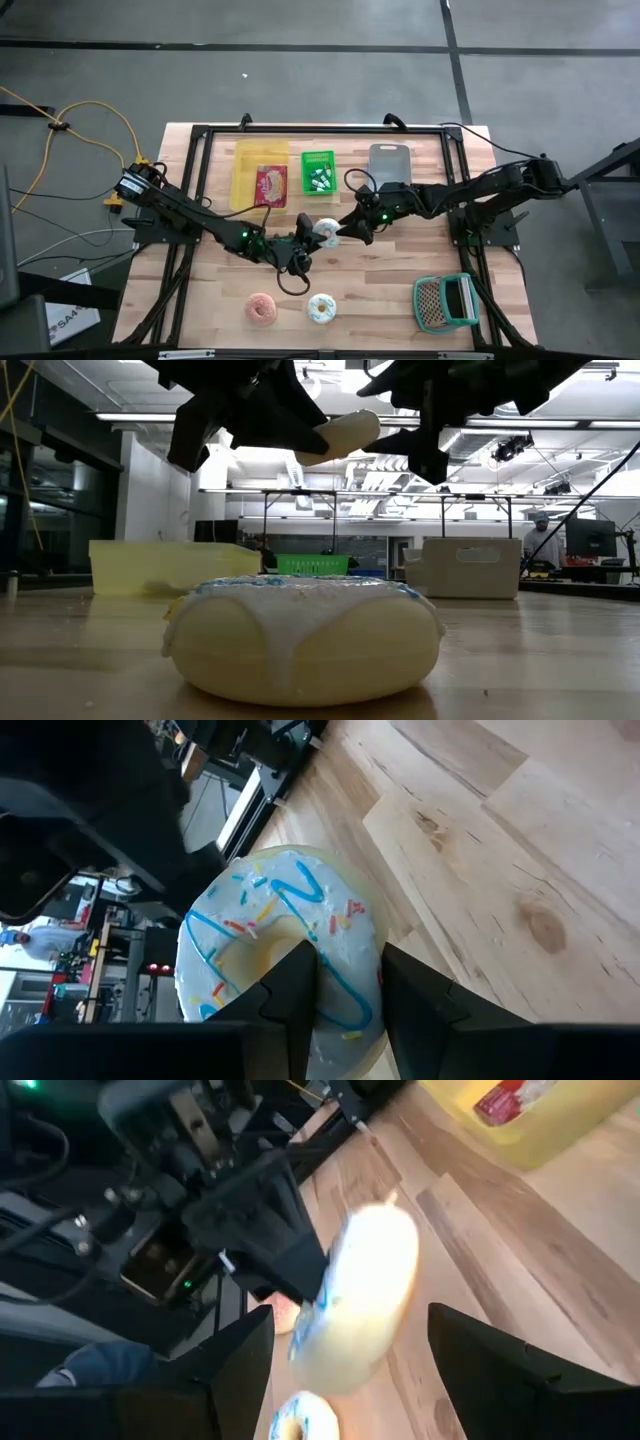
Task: Pick & Place Food Item
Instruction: Put the top white donut into the gray bin
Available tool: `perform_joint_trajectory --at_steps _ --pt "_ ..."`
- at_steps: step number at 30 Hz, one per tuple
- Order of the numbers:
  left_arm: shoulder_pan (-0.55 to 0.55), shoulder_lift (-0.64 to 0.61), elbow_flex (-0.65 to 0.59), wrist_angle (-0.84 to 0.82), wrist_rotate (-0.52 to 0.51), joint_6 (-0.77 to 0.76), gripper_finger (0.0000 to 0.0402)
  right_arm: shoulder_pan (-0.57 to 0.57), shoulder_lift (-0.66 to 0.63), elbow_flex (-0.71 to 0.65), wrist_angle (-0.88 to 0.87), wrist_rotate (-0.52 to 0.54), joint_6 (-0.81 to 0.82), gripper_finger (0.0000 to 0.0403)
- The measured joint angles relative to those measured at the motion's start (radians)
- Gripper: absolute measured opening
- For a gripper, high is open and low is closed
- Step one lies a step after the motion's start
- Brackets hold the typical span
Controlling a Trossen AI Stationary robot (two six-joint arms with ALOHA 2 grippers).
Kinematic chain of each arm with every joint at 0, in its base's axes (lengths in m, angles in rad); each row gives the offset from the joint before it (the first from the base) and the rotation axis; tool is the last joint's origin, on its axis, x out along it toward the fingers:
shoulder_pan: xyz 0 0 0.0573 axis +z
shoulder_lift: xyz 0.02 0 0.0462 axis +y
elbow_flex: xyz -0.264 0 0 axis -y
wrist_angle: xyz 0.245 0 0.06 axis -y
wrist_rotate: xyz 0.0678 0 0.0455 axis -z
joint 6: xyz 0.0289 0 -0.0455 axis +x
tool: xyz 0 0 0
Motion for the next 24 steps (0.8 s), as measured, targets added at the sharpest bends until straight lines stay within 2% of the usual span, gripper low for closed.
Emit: perform_joint_trajectory --at_steps 18,24 --pt "0.042 0.0 0.0 0.025 0.004 0.086 0.0097 0.0 0.0 0.0 0.037 -0.018 0.033 0.0252" --pt "0.048 0.0 0.0 0.041 0.048 0.086 0.0097 -0.001 0.0 0.0 0.04 -0.018 0.028 0.0252"
